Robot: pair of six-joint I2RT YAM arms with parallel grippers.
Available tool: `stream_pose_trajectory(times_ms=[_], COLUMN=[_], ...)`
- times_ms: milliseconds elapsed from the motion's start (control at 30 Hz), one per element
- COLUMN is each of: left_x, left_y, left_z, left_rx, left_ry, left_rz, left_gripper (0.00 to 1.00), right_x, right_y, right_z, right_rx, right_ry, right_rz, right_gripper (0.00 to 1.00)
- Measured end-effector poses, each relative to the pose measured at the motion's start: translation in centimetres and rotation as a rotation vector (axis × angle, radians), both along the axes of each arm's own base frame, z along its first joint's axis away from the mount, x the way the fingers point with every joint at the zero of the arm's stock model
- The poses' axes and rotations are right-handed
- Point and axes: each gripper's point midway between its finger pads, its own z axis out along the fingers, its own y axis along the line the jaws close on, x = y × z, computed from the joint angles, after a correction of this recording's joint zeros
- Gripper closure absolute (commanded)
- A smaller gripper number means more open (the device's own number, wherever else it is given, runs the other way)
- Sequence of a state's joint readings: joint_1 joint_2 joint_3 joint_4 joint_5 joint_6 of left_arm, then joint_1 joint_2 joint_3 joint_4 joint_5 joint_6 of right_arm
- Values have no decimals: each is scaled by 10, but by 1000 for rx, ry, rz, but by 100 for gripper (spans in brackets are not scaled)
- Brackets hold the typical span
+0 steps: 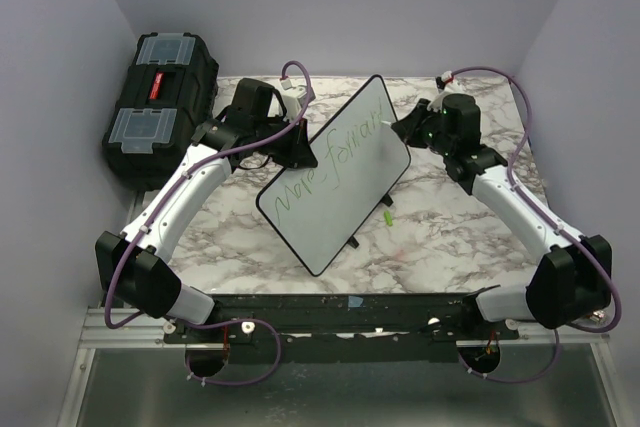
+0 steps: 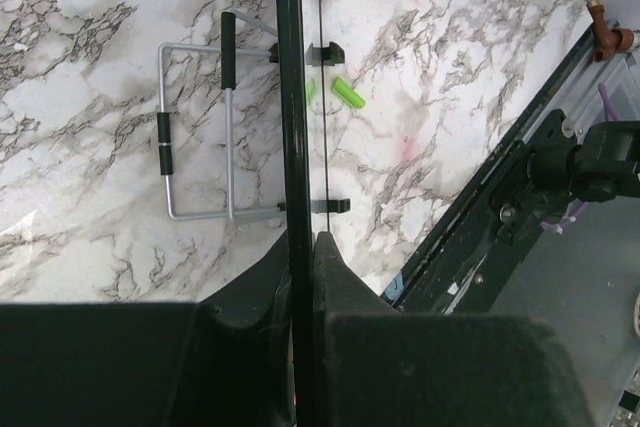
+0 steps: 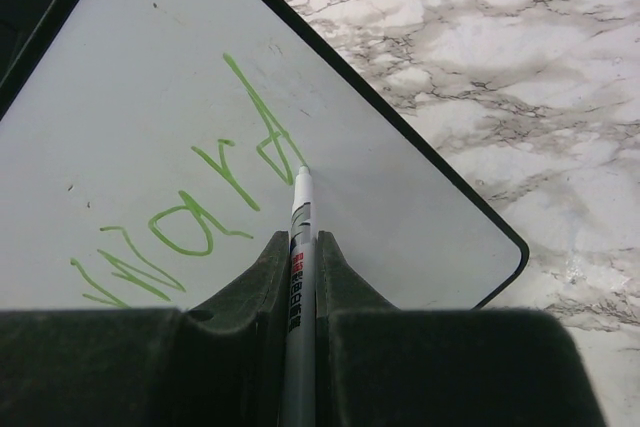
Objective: Write a sentence on the whiteboard
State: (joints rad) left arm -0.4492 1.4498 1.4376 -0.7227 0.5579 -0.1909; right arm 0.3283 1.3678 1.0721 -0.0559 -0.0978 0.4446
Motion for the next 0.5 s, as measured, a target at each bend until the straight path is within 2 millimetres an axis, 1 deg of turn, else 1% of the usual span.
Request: stream_pose_trajectory(times_ms=[167, 233, 500], left_x=[0, 0, 0], left_y=[0, -1, -1], left_z=[0, 1, 1], left_rx=[2, 2, 2], left_ry=[-14, -18, -18], left_rz=[-13, -19, -19], left_gripper=[100, 100, 100], right_x=[-7, -13, -40], right_y=[-3, -6, -17], right_z=[9, 15, 47], right_rx=[0, -5, -1], right_ry=[-10, -17, -68], right_rz=[-4, -5, -5], right_gripper=[99, 99, 99])
